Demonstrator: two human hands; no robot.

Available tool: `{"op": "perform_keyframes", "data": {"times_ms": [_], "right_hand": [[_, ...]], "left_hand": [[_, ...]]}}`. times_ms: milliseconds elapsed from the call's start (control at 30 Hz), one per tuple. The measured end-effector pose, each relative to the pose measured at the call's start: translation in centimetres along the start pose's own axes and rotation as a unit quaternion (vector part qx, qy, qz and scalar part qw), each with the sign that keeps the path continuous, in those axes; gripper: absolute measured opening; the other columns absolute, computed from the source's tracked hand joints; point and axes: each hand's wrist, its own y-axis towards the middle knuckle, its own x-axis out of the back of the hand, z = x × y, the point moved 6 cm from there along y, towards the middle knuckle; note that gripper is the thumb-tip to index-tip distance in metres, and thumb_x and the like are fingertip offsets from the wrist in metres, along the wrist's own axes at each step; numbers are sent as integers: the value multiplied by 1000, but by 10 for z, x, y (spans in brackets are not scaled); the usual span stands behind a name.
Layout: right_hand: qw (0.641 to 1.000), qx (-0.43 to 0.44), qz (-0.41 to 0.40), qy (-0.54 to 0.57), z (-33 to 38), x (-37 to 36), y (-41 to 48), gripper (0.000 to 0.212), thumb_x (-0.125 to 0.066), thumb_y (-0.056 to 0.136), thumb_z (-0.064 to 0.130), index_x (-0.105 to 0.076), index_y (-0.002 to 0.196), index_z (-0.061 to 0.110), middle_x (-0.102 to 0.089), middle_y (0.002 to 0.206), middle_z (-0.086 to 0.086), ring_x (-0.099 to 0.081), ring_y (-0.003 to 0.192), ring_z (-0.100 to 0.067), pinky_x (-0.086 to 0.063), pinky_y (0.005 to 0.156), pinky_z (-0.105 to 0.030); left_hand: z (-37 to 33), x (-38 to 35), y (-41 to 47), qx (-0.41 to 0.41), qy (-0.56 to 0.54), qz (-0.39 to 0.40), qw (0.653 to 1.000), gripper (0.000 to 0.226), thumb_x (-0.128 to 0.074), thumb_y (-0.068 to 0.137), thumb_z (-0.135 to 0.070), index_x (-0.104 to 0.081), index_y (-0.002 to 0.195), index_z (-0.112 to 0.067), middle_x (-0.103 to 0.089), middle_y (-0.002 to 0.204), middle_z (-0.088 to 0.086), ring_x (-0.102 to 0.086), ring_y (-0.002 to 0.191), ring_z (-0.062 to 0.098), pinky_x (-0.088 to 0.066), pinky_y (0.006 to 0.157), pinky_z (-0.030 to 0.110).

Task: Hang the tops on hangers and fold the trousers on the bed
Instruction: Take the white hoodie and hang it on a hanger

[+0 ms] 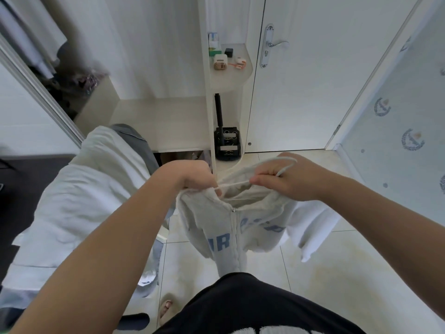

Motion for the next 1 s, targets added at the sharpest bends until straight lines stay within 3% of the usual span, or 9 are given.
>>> {"op": "perform_keyframes", "data": {"times_ms": [167,300,400,467,567,667,767,900,1000], "right_hand": [[990,-91,82,-64,-30,-21,-8,44,-36,103,52,-63,85,21,-58,79,18,-57,76,-12,-49,72,-34],[983,-172,40,-53,-51,-42,-10,31,-37,105,48,-63,92,38,-54,77,11,-55,80,-17,-45,68,-35],[983,-133,-84,94,-42,-30,-2,41,-45,104,43,-54,66,56,-57,65,17,-52,66,-4,-43,65,-30],[979,-95,-125,133,-33,-23,3,44,-49,103,39,-54,59,41,-54,60,17,-49,61,-2,-35,60,-20],[970,-63,-140,188,-25,-17,6,46,-55,102,26,-51,56,29,-50,55,10,-46,55,-1,-33,58,-14],[961,-55,-135,235,-23,-11,10,44,-55,102,21,-50,59,17,-45,50,14,-39,48,-2,-33,53,-13],[960,-63,-124,241,-19,-4,21,40,-60,99,30,-58,62,15,-45,50,13,-36,46,-4,-31,51,-14],[962,-57,-170,205,-31,19,15,13,-69,88,44,-67,92,31,-60,73,16,-55,67,-1,-42,65,-12],[961,-117,-164,190,-73,17,-9,43,-76,84,45,-55,122,37,-64,107,17,-61,98,0,-47,85,-18]], "left_hand": [[-3,31,-28,-90,-307,-211,924,15,-68,94,-24,-72,92,-9,-65,77,9,-60,67,22,-54,66,36],[-21,29,-60,-176,-450,-169,859,11,-69,95,-18,-67,87,-10,-68,69,6,-65,59,19,-53,49,27],[-42,13,-62,-197,-429,-114,874,15,-71,93,-18,-68,96,-4,-73,76,9,-70,64,19,-58,55,29],[-47,11,-58,-213,-390,-144,884,16,-69,95,-22,-69,99,-7,-76,84,6,-73,73,20,-63,72,43],[-39,27,-54,-243,-91,-342,903,25,-64,90,-53,-66,102,-32,-67,105,-15,-56,107,10,-46,101,38],[-32,17,-41,-239,106,-286,922,59,-45,80,-80,-61,119,-39,-65,111,-14,-53,111,13,-41,99,38],[-28,22,-41,-290,88,-333,893,46,-44,90,-66,-64,103,-27,-63,88,-10,-58,86,16,-42,71,32],[-11,44,-49,-309,14,-411,858,31,-46,93,-55,-62,97,-28,-61,79,-12,-55,72,11,-36,62,24],[14,66,-56,-283,-52,-470,835,12,-63,96,-41,-63,102,-30,-67,86,-13,-63,78,14,-49,67,34]]}}
